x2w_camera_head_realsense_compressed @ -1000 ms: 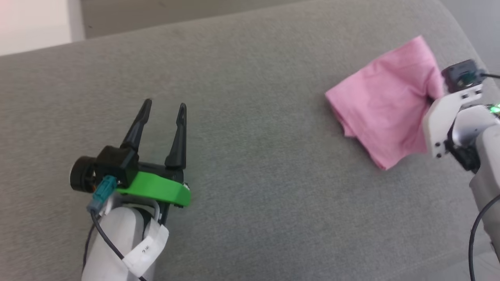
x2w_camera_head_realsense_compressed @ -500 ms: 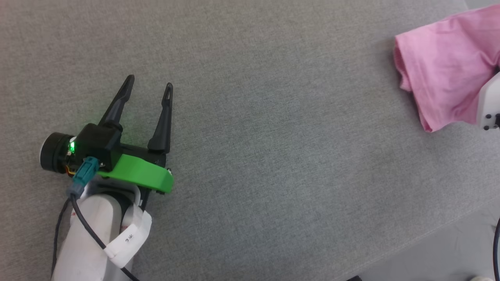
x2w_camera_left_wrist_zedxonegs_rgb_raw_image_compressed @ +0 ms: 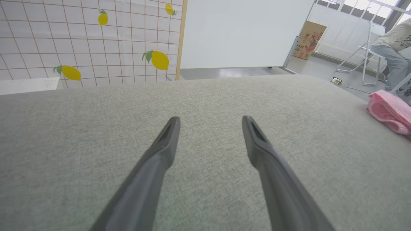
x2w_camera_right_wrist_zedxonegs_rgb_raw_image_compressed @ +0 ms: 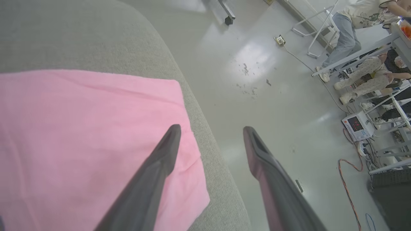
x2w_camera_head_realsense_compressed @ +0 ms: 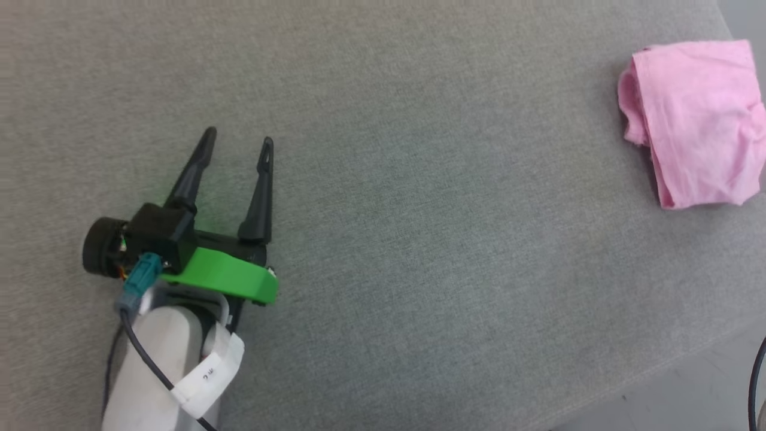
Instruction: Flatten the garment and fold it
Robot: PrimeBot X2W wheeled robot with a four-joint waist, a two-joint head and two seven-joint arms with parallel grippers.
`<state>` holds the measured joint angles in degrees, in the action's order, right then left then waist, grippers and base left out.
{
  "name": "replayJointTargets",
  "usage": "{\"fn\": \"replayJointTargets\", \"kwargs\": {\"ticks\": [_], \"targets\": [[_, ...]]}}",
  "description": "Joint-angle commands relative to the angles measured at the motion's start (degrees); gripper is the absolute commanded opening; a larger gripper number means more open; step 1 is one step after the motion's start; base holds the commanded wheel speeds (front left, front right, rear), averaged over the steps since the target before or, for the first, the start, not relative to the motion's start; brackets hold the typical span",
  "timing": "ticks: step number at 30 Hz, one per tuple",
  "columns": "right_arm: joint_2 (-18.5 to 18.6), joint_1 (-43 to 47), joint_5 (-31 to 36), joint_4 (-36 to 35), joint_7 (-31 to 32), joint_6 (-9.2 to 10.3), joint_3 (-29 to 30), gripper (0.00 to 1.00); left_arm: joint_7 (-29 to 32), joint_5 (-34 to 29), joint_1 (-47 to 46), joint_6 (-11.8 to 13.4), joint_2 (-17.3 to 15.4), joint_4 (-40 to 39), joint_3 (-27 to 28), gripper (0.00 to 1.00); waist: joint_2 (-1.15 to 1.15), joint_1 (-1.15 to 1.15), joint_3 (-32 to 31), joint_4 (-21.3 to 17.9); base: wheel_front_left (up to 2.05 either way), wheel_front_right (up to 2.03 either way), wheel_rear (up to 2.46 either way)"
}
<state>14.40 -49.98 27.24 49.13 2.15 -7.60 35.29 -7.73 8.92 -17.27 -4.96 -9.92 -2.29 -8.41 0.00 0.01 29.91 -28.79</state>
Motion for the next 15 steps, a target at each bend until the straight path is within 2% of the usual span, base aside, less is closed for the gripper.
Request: {"fn": "replayJointTargets", "kwargs": {"ticks": [1,5,9,15], "targets": [[-0.11,1.12,-0.73,-0.11,-2.35,0.11,0.20,1.00,-1.16,0.56,0.63,0.29,0.59,1.03,-0.08,1.00,0.00,-0.01,-4.97,3.96,0.00,0.00,0.00],[-0.07,3.20,-4.14,0.50,-8.65,0.11,-1.76,1.00,-3.84,2.18,1.80,0.80,2.37,4.32,0.06,1.00,0.00,-0.01,-9.84,6.89,0.00,0.00,0.00],[-0.31,5.89,-9.21,-0.28,-13.61,0.11,-6.32,1.00,-5.39,3.94,3.32,1.22,3.72,6.72,0.32,1.00,0.00,-0.01,-14.35,9.94,0.00,0.00,0.00],[-2.80,12.99,-21.03,-9.15,-16.67,0.11,-17.31,1.00,-6.56,5.65,5.48,1.77,4.87,9.28,0.50,1.00,0.00,-0.01,-19.32,13.79,0.00,0.00,0.00]]}}
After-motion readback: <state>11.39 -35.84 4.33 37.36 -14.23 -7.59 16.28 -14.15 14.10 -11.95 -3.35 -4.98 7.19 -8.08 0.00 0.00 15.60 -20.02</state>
